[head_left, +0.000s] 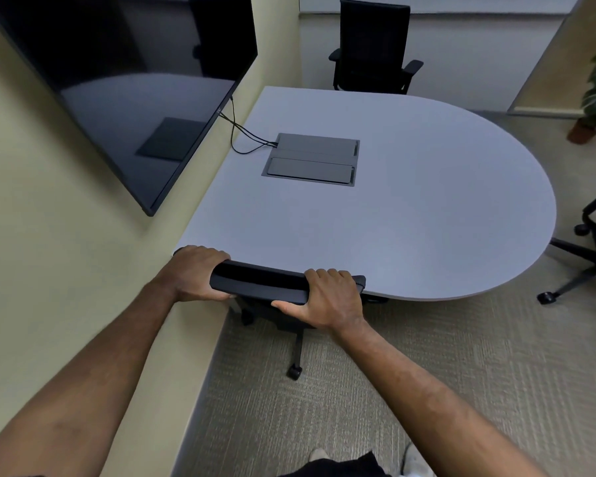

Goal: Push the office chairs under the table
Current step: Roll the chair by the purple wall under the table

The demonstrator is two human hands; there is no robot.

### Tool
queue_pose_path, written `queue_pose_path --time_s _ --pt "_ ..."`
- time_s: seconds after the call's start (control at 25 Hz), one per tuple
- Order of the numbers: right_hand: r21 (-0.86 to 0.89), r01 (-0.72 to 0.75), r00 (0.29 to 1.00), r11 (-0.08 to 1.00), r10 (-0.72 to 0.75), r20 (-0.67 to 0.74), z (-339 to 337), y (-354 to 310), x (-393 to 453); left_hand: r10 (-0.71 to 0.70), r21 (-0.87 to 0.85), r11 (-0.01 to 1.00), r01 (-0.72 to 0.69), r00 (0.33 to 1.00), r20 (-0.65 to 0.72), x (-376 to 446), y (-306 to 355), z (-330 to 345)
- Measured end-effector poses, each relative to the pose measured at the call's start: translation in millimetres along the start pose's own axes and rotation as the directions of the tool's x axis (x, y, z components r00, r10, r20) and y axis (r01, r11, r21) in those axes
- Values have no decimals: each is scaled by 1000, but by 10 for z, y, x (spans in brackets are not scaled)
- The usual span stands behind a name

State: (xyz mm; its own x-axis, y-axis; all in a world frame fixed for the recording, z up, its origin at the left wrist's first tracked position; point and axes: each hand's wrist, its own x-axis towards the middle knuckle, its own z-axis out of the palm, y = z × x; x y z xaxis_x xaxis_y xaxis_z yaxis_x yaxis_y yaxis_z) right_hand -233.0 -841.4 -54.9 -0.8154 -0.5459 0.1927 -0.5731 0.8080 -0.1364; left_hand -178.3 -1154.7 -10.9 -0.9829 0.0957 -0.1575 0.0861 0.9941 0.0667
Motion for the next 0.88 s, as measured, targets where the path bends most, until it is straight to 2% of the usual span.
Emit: queue_pose_path --time_s 0.44,0.64,0.88 --pt "23 8 1000 1000 -8 0 41 5 -1 -45 -4 999 45 998 -40 -14 71 31" --pt "54 0 998 999 -3 63 -12 22 -36 -96 -57 994 94 995 -26 -8 417 64" --pt "117 19 995 993 -30 99 -119 305 -218 -88 -83 992 92 995 49 90 1058 145"
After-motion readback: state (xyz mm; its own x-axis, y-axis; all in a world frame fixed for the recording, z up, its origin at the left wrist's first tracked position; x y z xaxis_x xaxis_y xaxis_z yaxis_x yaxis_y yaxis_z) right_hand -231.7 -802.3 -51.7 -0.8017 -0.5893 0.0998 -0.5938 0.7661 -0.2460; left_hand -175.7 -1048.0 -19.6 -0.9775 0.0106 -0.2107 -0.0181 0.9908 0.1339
